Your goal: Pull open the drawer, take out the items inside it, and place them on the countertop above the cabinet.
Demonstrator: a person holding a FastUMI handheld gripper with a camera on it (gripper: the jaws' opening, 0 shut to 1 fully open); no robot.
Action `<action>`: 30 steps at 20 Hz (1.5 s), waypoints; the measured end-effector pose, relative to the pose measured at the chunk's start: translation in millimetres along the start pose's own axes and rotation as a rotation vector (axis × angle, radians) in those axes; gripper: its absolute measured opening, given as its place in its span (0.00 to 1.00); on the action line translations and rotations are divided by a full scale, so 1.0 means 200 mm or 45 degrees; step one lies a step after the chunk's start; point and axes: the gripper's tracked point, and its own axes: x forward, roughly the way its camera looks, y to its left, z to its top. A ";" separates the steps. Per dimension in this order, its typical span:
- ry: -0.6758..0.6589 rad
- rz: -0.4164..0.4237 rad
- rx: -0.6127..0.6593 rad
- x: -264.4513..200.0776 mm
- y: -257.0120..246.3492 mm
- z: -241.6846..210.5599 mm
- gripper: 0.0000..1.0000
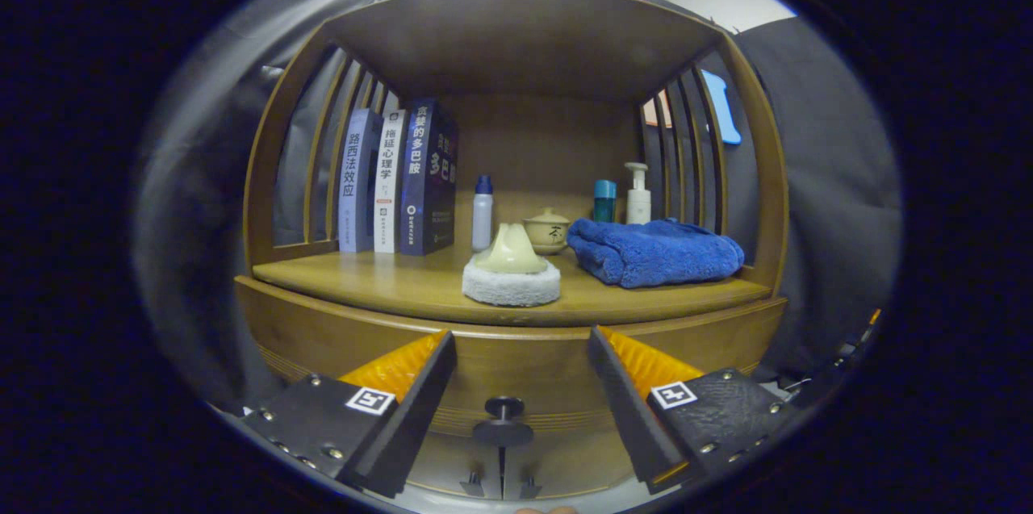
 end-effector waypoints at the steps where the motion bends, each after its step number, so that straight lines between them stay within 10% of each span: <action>1: 0.006 -0.001 -0.004 0.02 0.00 0.00 0.99; 30: -0.027 -0.001 -0.084 0.01 0.00 -0.01 1.00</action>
